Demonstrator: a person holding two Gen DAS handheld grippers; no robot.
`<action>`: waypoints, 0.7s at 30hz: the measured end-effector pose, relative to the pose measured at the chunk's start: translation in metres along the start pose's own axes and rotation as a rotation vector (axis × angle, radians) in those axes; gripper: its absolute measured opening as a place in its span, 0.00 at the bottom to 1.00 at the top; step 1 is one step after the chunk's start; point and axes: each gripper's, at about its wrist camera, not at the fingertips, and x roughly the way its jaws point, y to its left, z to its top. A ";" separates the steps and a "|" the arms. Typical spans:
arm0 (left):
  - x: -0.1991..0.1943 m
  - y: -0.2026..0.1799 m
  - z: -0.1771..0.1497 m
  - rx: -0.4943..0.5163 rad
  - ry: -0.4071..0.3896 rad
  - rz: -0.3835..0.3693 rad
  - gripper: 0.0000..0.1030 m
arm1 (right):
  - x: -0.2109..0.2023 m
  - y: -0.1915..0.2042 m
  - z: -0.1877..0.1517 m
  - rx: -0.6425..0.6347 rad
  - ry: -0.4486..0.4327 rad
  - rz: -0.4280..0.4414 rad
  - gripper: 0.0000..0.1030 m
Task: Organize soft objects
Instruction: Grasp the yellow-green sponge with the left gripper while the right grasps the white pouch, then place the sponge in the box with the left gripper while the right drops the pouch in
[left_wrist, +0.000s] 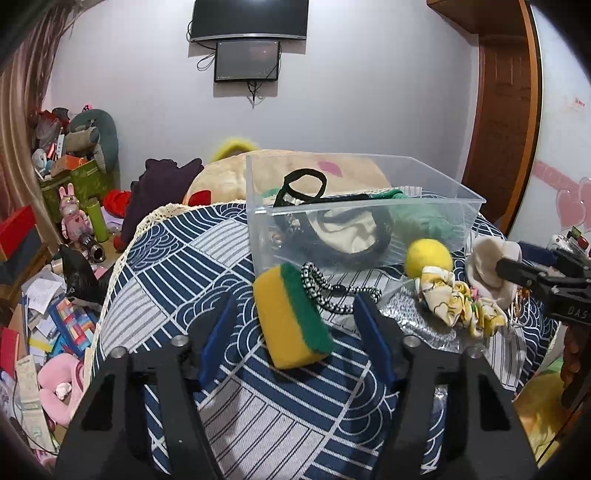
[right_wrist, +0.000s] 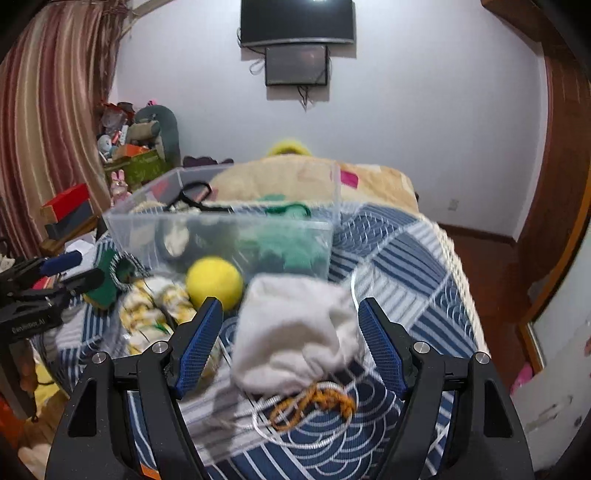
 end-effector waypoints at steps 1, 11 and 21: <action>0.000 0.002 -0.001 -0.017 0.001 0.004 0.59 | 0.001 -0.002 -0.003 0.008 0.009 0.003 0.71; 0.009 0.012 -0.008 -0.082 0.031 -0.047 0.30 | 0.007 -0.007 -0.015 0.048 0.046 -0.003 0.64; -0.013 0.013 -0.006 -0.102 -0.033 -0.021 0.26 | -0.001 -0.001 -0.011 0.001 0.013 -0.029 0.31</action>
